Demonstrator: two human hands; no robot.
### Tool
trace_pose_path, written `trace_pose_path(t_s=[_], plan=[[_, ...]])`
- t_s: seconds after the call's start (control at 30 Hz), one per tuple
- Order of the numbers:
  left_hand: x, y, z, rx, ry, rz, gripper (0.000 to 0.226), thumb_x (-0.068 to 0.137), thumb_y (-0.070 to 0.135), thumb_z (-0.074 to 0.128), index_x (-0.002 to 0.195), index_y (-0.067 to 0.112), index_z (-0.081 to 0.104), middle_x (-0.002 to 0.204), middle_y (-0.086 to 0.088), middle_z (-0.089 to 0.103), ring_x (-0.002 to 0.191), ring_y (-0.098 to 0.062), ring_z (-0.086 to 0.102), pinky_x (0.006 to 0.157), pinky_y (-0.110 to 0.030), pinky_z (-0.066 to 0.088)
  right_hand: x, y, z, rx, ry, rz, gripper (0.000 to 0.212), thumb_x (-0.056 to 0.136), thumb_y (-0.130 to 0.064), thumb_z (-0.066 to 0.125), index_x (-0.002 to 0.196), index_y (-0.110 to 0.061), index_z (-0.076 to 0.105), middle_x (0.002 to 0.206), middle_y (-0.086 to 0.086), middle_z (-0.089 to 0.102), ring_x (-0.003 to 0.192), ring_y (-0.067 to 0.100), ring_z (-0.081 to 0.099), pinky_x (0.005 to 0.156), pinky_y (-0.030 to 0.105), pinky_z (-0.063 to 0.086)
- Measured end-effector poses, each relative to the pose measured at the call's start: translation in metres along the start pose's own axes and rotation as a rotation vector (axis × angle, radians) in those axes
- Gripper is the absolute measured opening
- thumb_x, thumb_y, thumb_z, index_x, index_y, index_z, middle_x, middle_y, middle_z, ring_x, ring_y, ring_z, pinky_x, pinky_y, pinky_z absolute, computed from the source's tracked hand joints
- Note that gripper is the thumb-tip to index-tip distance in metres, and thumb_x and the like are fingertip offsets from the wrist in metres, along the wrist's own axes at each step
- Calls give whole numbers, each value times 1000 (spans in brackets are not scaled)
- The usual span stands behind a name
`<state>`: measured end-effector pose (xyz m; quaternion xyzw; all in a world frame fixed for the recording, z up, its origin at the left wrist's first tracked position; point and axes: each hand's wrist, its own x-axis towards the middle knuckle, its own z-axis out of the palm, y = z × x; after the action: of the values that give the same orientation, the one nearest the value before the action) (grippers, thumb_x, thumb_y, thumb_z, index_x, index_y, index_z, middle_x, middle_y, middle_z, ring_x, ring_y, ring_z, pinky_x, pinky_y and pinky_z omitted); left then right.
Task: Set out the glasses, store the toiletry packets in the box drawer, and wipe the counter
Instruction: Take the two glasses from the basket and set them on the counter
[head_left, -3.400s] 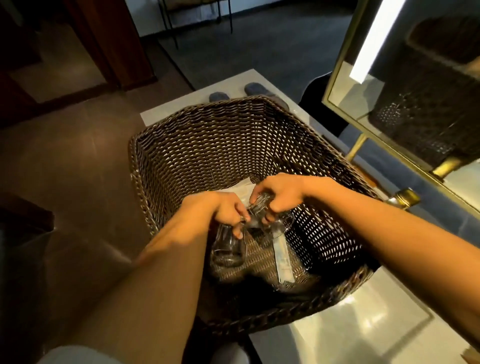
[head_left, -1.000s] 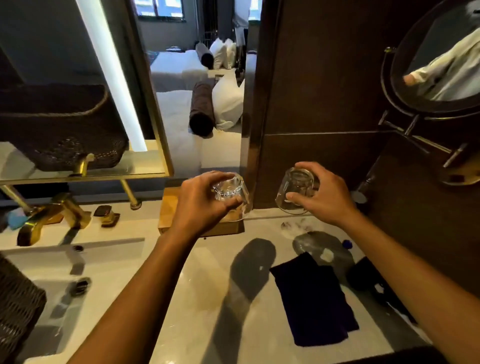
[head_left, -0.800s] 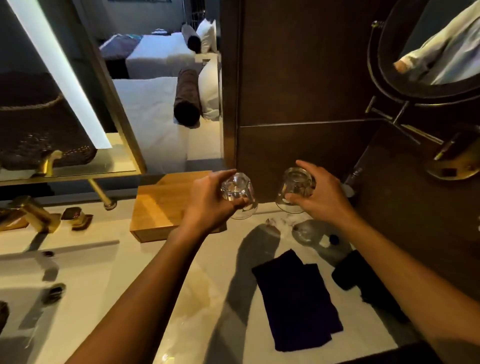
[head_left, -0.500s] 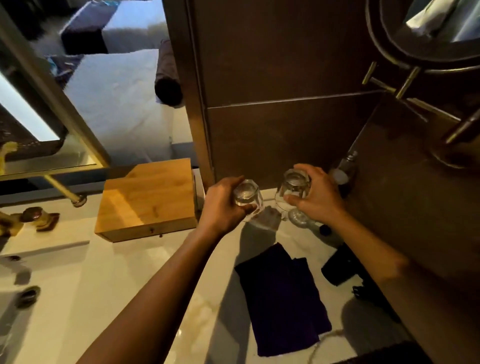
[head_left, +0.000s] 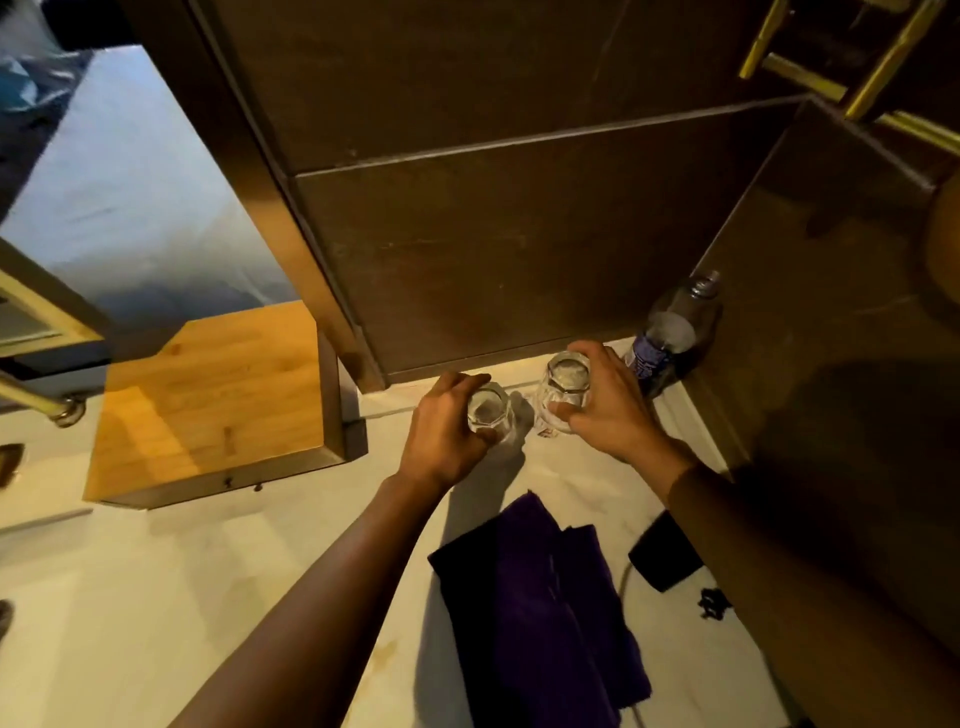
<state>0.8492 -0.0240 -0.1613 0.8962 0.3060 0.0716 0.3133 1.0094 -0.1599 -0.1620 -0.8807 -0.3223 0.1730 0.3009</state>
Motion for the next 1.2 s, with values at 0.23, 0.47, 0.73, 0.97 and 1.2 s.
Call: trace_pose_path(t_s=[0.23,0.47,0.73,0.97,1.2], plan=[[7,-5,19,-31,13,-44,69,75,27,86,138,18,59,139,-4,58,119,-24,59,96,-24,45,11,13,21,-22,-35,21,80,71,-10,87,136,-22,44,133,6,52,120,24,54,87,25,47],[8,-3,25,-39,21,-54,66,76,25,86,136,19,59,139,-4,58,120,-24,58,95,-23,42,10,18,24,-65,-40,-24,78,70,-15,89,133,-23,45,130,5,54,118,24,55,84,26,48],[6,4,30,26,19,-95,74,74,30,88,139,19,54,145,-6,54,124,-29,58,101,-37,51,7,14,33,-107,14,15,79,69,-23,90,134,-23,44,132,5,54,119,25,55,81,21,40],[3,4,37,25,23,-101,74,77,26,86,141,19,50,146,-5,51,125,-28,58,103,-35,50,10,16,37,-109,17,30,80,71,-22,89,136,-23,42,135,7,54,123,28,53,82,22,39],[5,3,41,35,9,-116,74,76,27,87,139,21,49,145,-4,53,125,-28,58,104,-36,50,11,14,34,-161,-17,25,82,72,-26,88,138,-23,40,136,7,53,124,27,53,85,23,45]])
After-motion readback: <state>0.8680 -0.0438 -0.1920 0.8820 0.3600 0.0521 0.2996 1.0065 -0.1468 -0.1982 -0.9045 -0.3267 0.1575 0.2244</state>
